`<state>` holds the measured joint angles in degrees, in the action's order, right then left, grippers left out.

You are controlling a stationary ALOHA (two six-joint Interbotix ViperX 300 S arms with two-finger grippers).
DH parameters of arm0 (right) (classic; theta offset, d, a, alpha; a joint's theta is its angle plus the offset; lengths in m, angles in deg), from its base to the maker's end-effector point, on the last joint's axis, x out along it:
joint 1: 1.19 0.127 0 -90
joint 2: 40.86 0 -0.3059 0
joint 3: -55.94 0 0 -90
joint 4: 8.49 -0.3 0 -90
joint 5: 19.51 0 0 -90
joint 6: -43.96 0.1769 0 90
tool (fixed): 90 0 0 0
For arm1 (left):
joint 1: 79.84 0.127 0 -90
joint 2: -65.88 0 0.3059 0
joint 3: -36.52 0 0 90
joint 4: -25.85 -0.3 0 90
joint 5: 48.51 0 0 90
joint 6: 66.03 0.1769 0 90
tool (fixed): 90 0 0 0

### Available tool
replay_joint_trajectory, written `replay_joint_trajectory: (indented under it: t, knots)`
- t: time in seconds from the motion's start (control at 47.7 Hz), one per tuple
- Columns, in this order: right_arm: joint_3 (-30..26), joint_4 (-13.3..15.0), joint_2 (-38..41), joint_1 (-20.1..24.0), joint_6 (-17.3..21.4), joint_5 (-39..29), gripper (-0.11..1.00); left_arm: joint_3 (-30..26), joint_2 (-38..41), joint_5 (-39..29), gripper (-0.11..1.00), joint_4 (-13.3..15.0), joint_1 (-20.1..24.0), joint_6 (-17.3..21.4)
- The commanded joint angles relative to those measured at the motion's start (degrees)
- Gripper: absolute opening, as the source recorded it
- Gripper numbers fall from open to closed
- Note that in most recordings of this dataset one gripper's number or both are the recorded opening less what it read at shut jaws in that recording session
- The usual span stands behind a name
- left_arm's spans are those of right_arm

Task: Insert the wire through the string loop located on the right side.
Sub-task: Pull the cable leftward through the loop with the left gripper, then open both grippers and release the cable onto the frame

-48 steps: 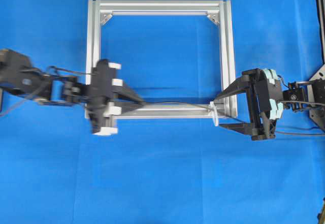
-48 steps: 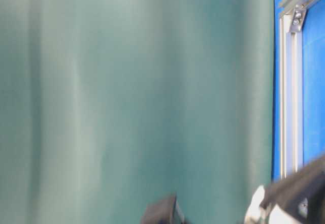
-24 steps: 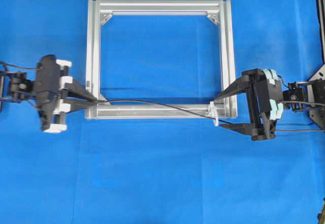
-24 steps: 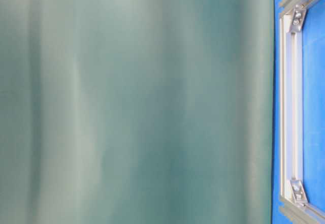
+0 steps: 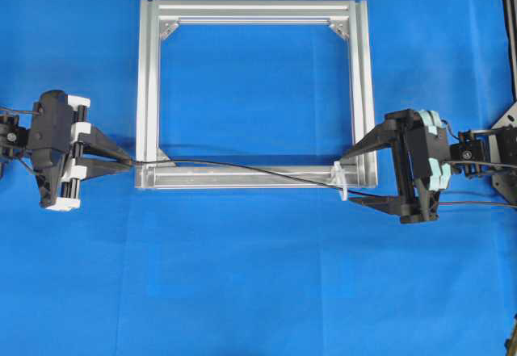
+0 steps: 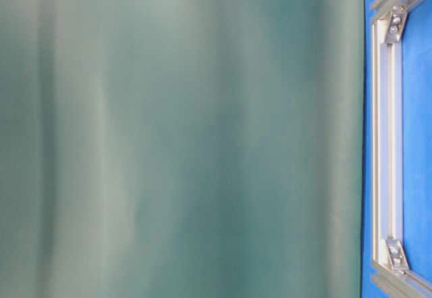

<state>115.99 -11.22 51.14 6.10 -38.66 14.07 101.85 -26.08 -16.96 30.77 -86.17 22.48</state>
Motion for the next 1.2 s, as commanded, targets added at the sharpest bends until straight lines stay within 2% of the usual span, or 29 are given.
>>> replay_joint_trajectory:
  t: [0.0,0.273,0.336,0.503,0.587,0.818,1.174]
  knots:
    - [-0.6,0.1,-1.0,0.1,-0.2,0.2,0.96,-0.4,-0.7,0.4,0.08,-0.2,-0.2,0.0]
    - [-0.6,0.2,-1.0,0.1,-0.3,-0.1,0.96,-0.6,-0.4,-0.6,0.1,-0.2,-0.4,-0.4]
    - [-0.7,0.1,-1.0,0.1,-0.3,-0.2,0.96,-0.6,-0.4,-0.7,0.23,-0.2,-0.4,-0.8]
    - [-0.7,0.2,-1.9,0.1,-0.3,-0.9,0.96,-0.7,-0.4,-2.1,0.73,-0.2,-0.4,-0.9]
    - [-0.7,0.2,-2.8,0.1,-0.3,-1.8,0.96,-0.8,-0.4,-2.8,0.9,-0.2,-0.4,-0.9]
    - [-1.6,0.2,-7.4,0.1,-0.8,-6.0,0.96,-1.0,-2.6,-3.7,0.87,-0.2,-0.5,-0.9]
    - [-4.2,0.2,-18.9,-0.4,-1.7,-18.3,0.96,-4.1,-14.2,-12.5,0.87,-0.3,-0.2,0.4]
